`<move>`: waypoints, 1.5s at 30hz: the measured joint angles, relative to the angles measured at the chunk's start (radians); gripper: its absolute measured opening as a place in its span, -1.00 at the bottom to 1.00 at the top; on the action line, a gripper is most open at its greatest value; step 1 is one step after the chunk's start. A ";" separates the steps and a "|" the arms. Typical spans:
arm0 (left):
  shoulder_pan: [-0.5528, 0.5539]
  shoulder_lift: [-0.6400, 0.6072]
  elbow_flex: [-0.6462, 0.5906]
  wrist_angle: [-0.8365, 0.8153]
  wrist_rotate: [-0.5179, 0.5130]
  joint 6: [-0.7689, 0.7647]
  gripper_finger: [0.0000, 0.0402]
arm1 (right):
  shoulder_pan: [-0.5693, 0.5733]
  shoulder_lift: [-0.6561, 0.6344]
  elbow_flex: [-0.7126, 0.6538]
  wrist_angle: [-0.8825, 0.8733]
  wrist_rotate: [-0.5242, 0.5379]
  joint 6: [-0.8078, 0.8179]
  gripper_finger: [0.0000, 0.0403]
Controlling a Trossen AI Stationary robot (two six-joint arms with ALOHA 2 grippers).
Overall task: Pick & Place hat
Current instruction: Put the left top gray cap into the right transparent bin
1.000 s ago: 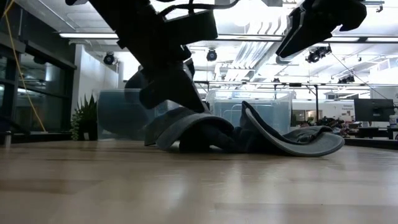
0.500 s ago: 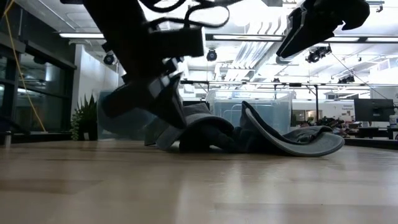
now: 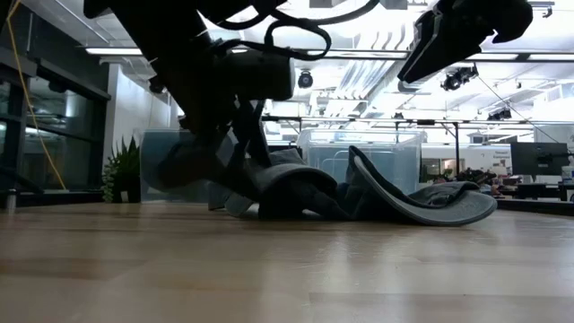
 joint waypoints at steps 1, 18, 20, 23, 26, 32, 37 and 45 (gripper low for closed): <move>0.000 0.000 0.000 0.000 -0.032 -0.014 0.39 | 0.000 0.000 0.000 0.000 0.000 0.000 -0.04; 0.010 0.000 0.000 0.108 -0.124 -0.068 0.50 | 0.000 0.000 0.000 0.000 0.003 0.004 -0.04; 0.016 0.004 0.000 0.109 -0.142 -0.068 0.49 | 0.000 0.000 0.000 0.000 0.005 0.003 -0.04; 0.038 0.042 0.000 0.131 -0.133 -0.067 0.49 | 0.000 0.000 0.000 0.001 0.006 0.002 -0.04; 0.055 0.065 0.000 0.144 -0.134 -0.068 0.49 | 0.000 0.001 0.000 0.001 0.008 0.001 -0.04; 0.054 0.080 0.000 0.155 -0.195 -0.069 0.49 | 0.000 0.003 0.000 0.000 0.008 0.000 -0.04; 0.053 0.074 0.001 0.146 -0.267 -0.047 0.49 | 0.000 0.003 0.000 0.000 0.008 -0.003 -0.04; 0.039 0.072 0.110 0.006 -0.302 -0.011 0.49 | 0.000 0.003 0.000 0.000 0.008 -0.002 -0.04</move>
